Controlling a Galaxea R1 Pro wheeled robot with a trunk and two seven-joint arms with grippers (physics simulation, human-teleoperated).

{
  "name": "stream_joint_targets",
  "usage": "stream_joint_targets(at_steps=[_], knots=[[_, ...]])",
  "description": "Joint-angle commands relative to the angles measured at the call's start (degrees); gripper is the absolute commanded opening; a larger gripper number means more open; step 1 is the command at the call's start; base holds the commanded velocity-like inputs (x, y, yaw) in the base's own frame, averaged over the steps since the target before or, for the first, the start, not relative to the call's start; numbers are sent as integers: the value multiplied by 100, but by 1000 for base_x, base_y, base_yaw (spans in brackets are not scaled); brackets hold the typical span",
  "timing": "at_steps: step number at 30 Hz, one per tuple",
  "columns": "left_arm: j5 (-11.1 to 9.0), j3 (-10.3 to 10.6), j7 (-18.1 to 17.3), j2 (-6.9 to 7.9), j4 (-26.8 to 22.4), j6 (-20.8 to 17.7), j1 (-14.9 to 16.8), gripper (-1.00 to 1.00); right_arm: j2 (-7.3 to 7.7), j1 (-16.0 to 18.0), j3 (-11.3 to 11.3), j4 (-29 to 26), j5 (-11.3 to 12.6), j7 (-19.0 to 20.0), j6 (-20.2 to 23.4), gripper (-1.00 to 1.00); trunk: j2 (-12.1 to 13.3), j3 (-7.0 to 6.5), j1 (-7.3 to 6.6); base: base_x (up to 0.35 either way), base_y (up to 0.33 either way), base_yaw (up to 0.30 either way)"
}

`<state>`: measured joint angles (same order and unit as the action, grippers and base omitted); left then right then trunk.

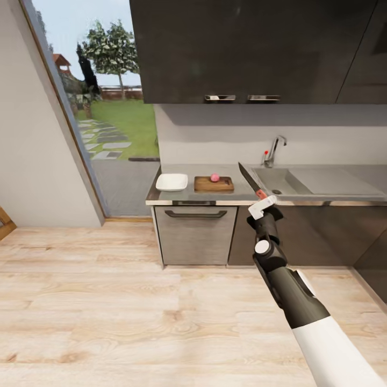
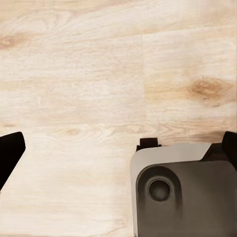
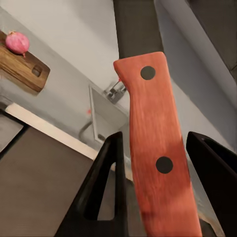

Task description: In the kitchen, take the Vidalia onion out of the sink, dice it on the chopping board with the paring knife, put the diced onion into the bowl on the countertop, then place both the paring knife and the chopping board into the sink.

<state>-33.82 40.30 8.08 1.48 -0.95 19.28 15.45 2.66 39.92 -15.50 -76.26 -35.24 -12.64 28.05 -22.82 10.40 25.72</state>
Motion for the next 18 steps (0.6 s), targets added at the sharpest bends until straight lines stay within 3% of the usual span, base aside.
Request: stream_joint_targets(at_steps=[1,7,9,12,16,17,18], knots=[[-19,49,33,1,-7,6,1,100,6,7,-40,-3,-34,-16,51,-100,-10,11,7,341,0,0],[-18,49,28,1,-9,4,1,100,6,7,-74,6,-56,-19,52,-100,-10,11,7,342,0,0],[-19,49,29,1,-10,5,1,100,3,7,-75,7,-227,-25,55,-100,-10,11,7,343,0,0],[-19,47,27,1,-10,6,1,100,-93,7,-75,6,-657,-29,59,-100,-10,11,7,343,0,0],[-19,48,27,1,-11,6,1,100,-474,7,-76,6,-1626,-24,57,-100,-10,11,7,343,0,0],[-19,48,27,1,-11,6,1,100,-636,7,-76,6,-1932,-18,59,-100,-10,11,7,343,0,0],[-19,48,27,1,-11,6,1,100,-695,7,-76,6,-2015,-15,60,-100,-10,11,7,343,0,0]])
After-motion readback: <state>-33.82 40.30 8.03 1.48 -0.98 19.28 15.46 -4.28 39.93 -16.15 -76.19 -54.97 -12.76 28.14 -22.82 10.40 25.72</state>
